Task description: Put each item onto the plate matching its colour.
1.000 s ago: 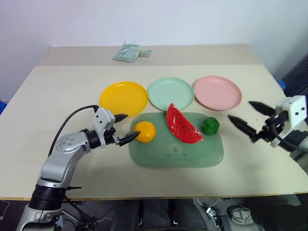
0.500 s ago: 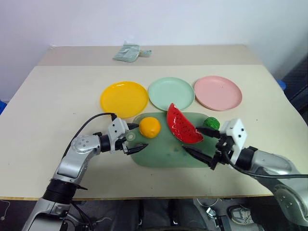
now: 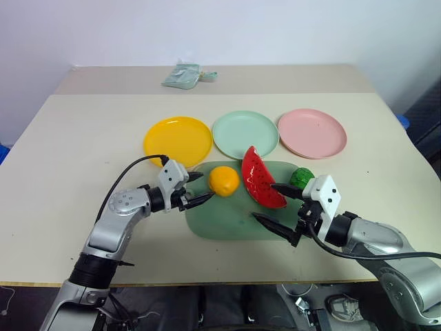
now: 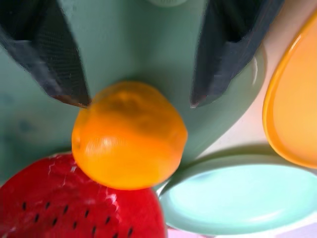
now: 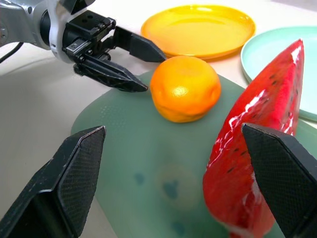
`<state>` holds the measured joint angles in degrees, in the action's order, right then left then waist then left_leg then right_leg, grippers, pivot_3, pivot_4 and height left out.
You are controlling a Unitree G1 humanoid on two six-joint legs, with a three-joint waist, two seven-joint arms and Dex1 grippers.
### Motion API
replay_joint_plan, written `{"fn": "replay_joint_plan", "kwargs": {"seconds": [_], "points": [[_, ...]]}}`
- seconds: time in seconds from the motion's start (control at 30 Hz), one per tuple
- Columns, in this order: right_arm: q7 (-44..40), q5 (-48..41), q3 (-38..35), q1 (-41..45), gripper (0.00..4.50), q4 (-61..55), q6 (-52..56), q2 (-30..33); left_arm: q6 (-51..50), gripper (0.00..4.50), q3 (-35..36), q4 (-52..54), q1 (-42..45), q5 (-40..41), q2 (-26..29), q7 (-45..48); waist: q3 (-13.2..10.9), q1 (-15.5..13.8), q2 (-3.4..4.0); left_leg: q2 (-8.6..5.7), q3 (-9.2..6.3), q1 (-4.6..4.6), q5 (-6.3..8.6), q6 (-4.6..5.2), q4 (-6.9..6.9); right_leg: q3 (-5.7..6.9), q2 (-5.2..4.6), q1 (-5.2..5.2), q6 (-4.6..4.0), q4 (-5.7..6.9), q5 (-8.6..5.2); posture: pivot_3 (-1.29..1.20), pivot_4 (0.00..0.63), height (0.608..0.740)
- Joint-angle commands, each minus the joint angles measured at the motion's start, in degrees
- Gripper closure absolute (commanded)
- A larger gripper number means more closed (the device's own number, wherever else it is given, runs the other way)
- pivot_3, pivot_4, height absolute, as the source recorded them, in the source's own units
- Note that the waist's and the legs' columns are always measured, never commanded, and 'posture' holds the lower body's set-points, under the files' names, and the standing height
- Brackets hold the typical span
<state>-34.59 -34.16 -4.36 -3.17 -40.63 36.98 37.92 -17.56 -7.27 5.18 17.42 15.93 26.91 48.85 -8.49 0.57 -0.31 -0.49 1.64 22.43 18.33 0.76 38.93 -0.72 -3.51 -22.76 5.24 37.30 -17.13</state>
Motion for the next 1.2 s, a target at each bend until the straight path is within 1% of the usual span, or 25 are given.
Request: {"fn": "replay_joint_plan", "kwargs": {"seconds": [0.03,0.13,0.27,0.5,0.57,0.67,0.7,0.8,0.87,0.93,1.0,1.07,1.1,1.17,1.2], "points": [[-0.4,-1.4,-2.0,1.6,0.0,-2.7,-0.6,0.7,-0.8,0.04,1.5,2.8,2.2,1.7,-0.7,-0.7,0.0,0.0,0.0,0.0,0.0,0.0,0.0,0.0,0.0,0.01,0.0,0.0,0.0,0.0,0.0,0.0,0.15,0.74],[-0.1,-1.9,-1.8,2.9,0.0,-3.4,-0.2,0.8,-1.6,0.04,0.6,2.7,3.6,1.5,-0.8,-0.5,0.0,0.0,0.0,0.0,0.0,0.0,0.0,0.0,0.01,0.01,0.0,0.0,0.0,0.01,0.0,0.0,0.15,0.74],[0.8,-2.0,-0.7,4.4,0.0,-3.9,0.3,0.2,-2.2,0.04,-2.0,0.1,6.3,-0.4,-1.0,0.4,0.0,0.0,0.0,-0.01,0.0,0.0,0.0,0.0,0.03,0.02,0.01,0.0,0.01,0.02,0.0,0.0,0.15,0.74],[1.1,-1.7,0.5,4.1,0.0,-4.4,0.4,0.0,-1.6,0.04,-4.7,-4.4,8.0,-2.4,-1.9,1.5,0.0,0.0,-0.01,-0.02,0.0,0.0,0.0,0.0,0.05,0.03,0.02,0.01,0.01,0.04,0.0,0.0,0.15,0.74],[1.3,-1.8,0.6,4.1,0.0,-4.4,0.4,0.0,-1.7,0.56,-4.5,-4.7,8.0,-2.4,-2.1,1.4,0.0,0.0,-0.01,-0.02,0.0,0.0,0.0,0.01,0.05,0.03,0.02,0.0,0.01,0.04,0.0,0.0,0.15,0.74],[1.4,-1.8,0.6,4.1,0.0,-4.6,0.5,-0.1,-1.2,1.59,-4.3,-4.9,7.5,-2.9,-1.9,0.9,0.0,-0.1,-0.02,-0.02,-0.01,0.0,0.0,0.01,0.09,0.03,0.02,0.03,0.01,0.04,0.0,0.0,0.15,0.74],[1.5,-1.8,0.7,4.1,0.0,-4.6,0.5,-0.2,-0.9,1.78,-4.1,-4.9,7.3,-3.1,-1.8,0.6,0.0,-0.1,-0.02,-0.02,-0.01,0.0,0.0,0.01,0.1,0.03,0.02,0.03,0.01,0.04,0.0,0.0,0.15,0.74],[1.5,-1.7,1.0,4.3,0.0,-4.6,0.4,-0.3,-0.4,1.78,-1.6,-4.5,6.7,-1.5,-2.0,-0.2,0.0,0.0,-0.02,-0.02,-0.02,0.0,0.0,0.01,0.1,0.03,0.02,0.03,0.01,0.04,0.0,0.0,0.15,0.74],[1.6,-1.3,0.9,4.6,0.0,-4.4,0.1,-0.3,-1.2,1.78,1.8,-4.8,6.7,-0.4,-2.1,-2.7,0.0,0.0,-0.02,-0.02,-0.02,0.0,0.0,0.01,0.09,0.03,0.02,0.01,0.01,0.05,0.0,0.0,0.15,0.74],[2.3,-1.1,0.3,5.7,0.0,-3.8,0.2,-0.5,-1.0,1.78,6.6,-6.3,7.8,-0.1,-2.7,-7.9,0.0,0.1,-0.02,-0.02,-0.03,0.0,0.0,0.01,0.09,0.03,0.02,0.0,0.01,0.06,0.0,0.0,0.15,0.74],[3.0,-1.7,-0.4,6.7,0.0,-3.1,0.8,-0.8,-1.1,1.78,9.8,-8.5,9.6,-0.9,-3.4,-13.3,0.0,0.0,-0.05,-0.02,-0.03,0.0,0.0,0.01,0.1,0.03,0.02,-0.01,0.01,0.08,0.0,0.0,0.15,0.74],[4.0,-2.0,-0.8,8.2,0.0,-1.7,1.3,-1.5,-1.1,1.78,10.1,-14.0,13.5,-6.8,-3.7,-22.0,-0.1,-0.3,-0.11,-0.02,-0.04,0.0,0.0,0.01,0.12,0.04,0.02,0.0,0.02,0.11,0.01,0.0,0.15,0.74],[4.2,-1.8,-0.8,8.8,0.0,-1.2,1.3,-1.7,-1.6,1.78,9.9,-16.3,15.1,-8.5,-4.0,-24.8,0.0,-0.4,-0.13,-0.03,-0.05,0.01,-0.01,0.01,0.19,0.07,0.03,0.01,0.06,0.12,0.03,0.0,0.15,0.74],[4.3,-0.8,0.0,9.6,0.0,-0.2,0.9,-1.9,-0.9,1.78,9.5,-20.1,17.8,-10.3,-5.4,-28.5,0.0,-0.9,-0.14,-0.09,-0.05,0.02,0.0,0.03,0.21,0.06,0.03,0.02,0.11,0.11,0.05,0.0,0.15,0.74],[4.3,-0.5,0.3,10.0,0.0,0.2,0.9,-2.0,-0.8,1.78,10.0,-21.7,19.0,-9.8,-6.4,-29.3,0.0,-1.3,-0.13,-0.1,-0.05,0.04,0.01,0.03,0.22,0.06,0.03,0.02,0.12,0.1,0.06,0.0,0.15,0.74]]}}
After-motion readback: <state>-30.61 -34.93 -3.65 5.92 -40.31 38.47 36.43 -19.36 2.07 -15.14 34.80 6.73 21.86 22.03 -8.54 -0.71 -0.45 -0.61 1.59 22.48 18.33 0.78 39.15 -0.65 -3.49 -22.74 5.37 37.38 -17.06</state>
